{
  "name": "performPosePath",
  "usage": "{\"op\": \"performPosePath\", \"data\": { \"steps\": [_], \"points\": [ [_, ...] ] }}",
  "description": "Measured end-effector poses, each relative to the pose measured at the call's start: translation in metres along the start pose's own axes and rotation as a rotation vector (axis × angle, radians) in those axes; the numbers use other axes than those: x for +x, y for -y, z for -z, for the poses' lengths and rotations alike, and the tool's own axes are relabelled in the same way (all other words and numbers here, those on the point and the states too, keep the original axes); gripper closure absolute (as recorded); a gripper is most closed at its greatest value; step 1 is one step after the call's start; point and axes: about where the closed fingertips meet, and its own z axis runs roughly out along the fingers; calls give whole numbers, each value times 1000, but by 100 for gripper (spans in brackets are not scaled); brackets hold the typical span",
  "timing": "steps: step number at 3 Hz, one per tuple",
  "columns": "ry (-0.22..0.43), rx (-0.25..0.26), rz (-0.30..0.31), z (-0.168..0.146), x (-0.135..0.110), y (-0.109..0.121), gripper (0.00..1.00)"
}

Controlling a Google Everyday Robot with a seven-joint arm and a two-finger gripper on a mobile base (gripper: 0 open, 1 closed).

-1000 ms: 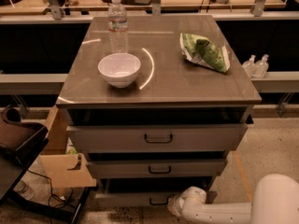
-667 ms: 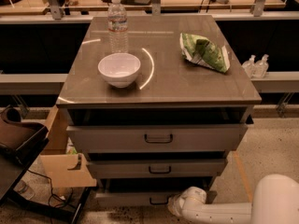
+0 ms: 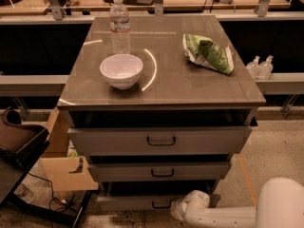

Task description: Close bottom drawer

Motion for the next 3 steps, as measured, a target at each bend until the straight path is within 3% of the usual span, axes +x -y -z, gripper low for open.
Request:
{"op": "performPosePath", "data": {
  "steps": [1,3],
  "points": [
    [1,-2,0,-1,-1,-1,5],
    [1,-2,0,1,4,-6,0]
  ]
}}
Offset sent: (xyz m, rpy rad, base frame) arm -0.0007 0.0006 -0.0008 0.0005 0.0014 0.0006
